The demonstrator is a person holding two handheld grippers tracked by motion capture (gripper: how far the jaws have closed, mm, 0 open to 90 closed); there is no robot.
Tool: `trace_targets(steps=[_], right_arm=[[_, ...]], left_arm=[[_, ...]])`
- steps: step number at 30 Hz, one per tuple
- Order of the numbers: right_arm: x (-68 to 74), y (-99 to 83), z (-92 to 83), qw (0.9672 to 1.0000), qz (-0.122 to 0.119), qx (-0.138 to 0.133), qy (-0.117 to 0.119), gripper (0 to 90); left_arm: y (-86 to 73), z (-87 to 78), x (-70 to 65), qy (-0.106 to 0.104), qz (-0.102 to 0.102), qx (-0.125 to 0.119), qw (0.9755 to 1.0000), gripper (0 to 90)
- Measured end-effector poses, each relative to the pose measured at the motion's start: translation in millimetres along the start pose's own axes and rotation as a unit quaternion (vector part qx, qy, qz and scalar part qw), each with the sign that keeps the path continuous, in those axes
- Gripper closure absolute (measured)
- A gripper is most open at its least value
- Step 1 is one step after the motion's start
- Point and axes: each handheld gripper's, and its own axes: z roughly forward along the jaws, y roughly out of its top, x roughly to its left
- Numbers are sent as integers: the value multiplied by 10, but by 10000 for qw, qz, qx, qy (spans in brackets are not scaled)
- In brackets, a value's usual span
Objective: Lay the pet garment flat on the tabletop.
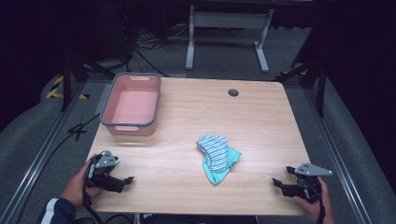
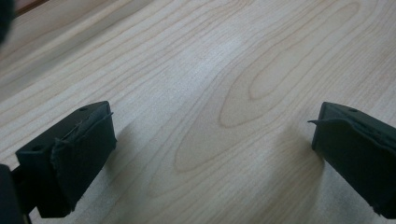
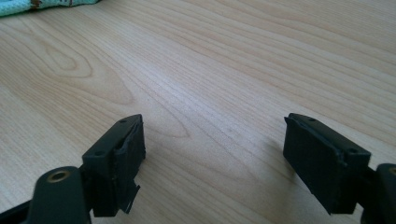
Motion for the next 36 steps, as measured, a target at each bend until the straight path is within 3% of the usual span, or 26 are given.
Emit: trace_targets(steps=[7, 9, 12, 17, 25, 28, 36], right_arm=[[-2, 1, 1, 10000, 6, 7, -11, 208], [-1, 1, 1, 10000, 14, 10, -14, 204], [-4, 3, 4, 10000, 38, 19, -31, 195], [-11, 7, 8, 10000, 28, 25, -19, 190], [0, 34, 23, 9999, 51, 100, -46, 190], [-6, 34, 21, 9999, 37, 106, -21, 191], [2, 45, 15, 9997, -220, 8, 129, 257]], left_arm=[[27, 17, 31, -155, 193, 28, 9997, 0], [30, 33, 19, -183, 97, -11, 9998, 0], [52, 50, -16, -46, 25, -16, 10000, 0], [62, 60, -29, -77, 54, -29, 10000, 2], [80, 73, 34, -325, 342, -17, 9989, 3], [77, 72, 39, -329, 346, -16, 9989, 4], [77, 72, 42, -335, 355, -15, 9988, 4]])
